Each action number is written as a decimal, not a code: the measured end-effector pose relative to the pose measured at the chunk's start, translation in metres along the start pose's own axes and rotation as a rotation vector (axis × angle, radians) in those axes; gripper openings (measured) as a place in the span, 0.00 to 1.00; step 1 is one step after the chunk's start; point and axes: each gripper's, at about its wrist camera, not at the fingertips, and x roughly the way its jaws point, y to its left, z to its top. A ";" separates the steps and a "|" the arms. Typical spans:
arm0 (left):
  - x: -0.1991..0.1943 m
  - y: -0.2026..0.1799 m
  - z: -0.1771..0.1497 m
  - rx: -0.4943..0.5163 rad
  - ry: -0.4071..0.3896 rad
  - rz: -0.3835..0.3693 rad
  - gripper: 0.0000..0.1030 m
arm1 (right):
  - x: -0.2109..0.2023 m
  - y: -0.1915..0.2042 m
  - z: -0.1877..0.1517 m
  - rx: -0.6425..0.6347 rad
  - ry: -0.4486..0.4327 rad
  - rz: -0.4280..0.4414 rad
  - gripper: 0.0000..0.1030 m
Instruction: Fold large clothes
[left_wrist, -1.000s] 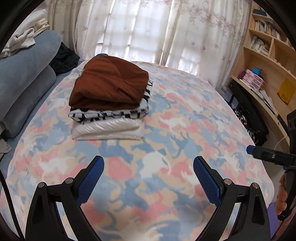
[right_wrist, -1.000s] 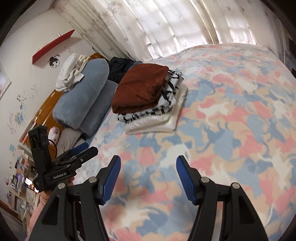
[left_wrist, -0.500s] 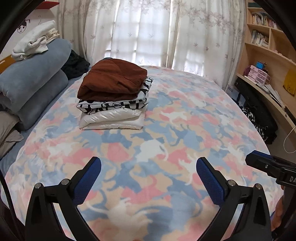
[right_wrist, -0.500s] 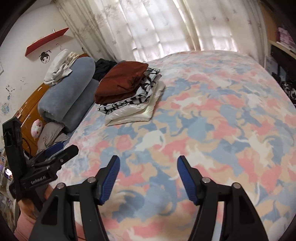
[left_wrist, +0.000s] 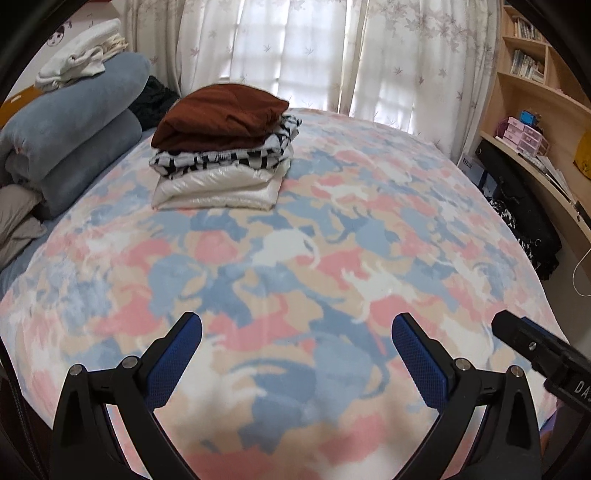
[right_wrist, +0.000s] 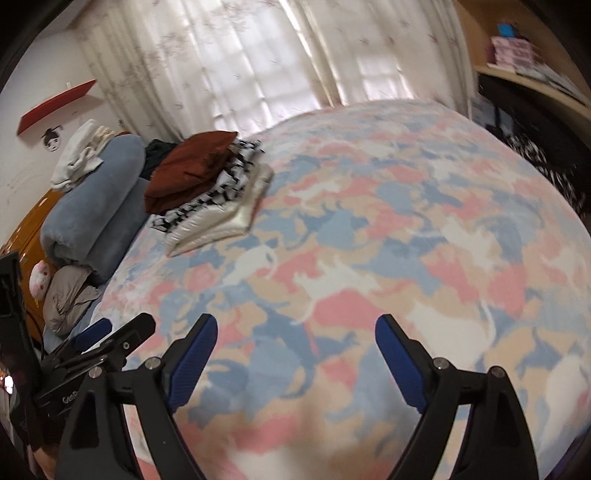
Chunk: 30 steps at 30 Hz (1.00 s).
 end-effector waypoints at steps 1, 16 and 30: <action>0.002 -0.002 -0.003 -0.006 0.014 -0.003 0.99 | 0.001 -0.001 -0.003 0.000 0.007 -0.001 0.85; -0.005 -0.026 -0.011 0.056 0.004 0.018 0.99 | -0.008 0.004 -0.015 -0.058 -0.025 -0.030 0.85; -0.006 -0.029 -0.011 0.052 0.001 0.016 0.99 | -0.013 0.006 -0.013 -0.073 -0.051 -0.051 0.85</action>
